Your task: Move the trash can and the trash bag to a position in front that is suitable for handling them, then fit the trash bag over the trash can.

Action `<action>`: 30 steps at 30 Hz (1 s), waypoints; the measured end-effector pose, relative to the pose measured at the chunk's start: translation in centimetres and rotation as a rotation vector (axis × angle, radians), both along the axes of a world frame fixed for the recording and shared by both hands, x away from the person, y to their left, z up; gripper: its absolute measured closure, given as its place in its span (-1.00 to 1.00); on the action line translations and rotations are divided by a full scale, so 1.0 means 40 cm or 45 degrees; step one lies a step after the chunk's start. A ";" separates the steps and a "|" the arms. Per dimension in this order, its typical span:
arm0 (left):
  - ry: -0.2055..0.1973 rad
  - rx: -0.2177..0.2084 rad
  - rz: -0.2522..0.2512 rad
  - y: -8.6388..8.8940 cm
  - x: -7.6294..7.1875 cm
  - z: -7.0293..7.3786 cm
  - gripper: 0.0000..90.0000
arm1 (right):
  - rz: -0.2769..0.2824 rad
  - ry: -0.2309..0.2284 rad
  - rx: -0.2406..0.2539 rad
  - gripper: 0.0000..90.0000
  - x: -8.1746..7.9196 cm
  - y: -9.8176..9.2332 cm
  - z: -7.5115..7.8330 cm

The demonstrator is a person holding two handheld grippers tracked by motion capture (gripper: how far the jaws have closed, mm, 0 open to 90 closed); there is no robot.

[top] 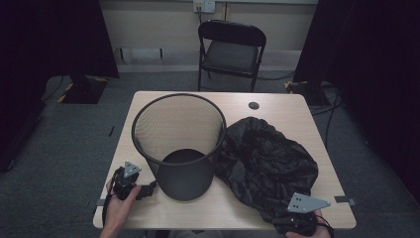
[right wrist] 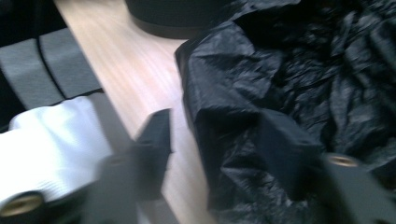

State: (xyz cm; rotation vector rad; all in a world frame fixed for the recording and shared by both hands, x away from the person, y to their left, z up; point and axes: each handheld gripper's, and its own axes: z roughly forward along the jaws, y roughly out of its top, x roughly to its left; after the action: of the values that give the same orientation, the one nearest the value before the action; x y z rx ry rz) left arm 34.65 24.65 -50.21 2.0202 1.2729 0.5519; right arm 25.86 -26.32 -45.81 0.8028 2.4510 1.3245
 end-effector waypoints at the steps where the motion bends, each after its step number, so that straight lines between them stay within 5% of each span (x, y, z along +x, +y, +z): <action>1: 0.000 0.000 0.000 0.000 0.000 0.000 -0.73 | -0.010 -0.012 0.001 -0.18 -0.001 0.002 0.002; 6: 0.001 -0.001 0.000 0.000 0.000 0.000 -0.74 | -0.060 -0.074 0.078 -0.48 -0.001 -0.010 0.036; 12: 0.002 -0.002 -0.002 0.000 0.000 0.000 -0.74 | -0.083 -0.093 0.136 -0.45 0.046 -0.025 0.093; 14: 0.002 -0.003 -0.002 0.000 0.000 0.000 -0.74 | -0.094 -0.080 0.122 -0.39 0.063 -0.027 0.110; 20: 0.002 -0.006 -0.003 0.001 0.001 0.000 -0.74 | -0.168 -0.160 0.105 -0.41 0.135 -0.019 0.159; 24: 0.003 -0.008 -0.003 0.001 0.001 0.000 -0.74 | -0.253 -0.131 0.058 -0.73 0.203 -0.011 0.182; 30: 0.003 -0.008 -0.003 0.001 0.001 0.000 -0.74 | -0.266 -0.071 -0.084 -0.73 0.303 0.046 0.182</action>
State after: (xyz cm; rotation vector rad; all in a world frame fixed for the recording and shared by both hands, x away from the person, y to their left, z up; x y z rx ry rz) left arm 34.70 24.67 -50.23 2.0175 1.2719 0.5437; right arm 37.99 -24.50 -38.55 0.9616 2.2840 1.1683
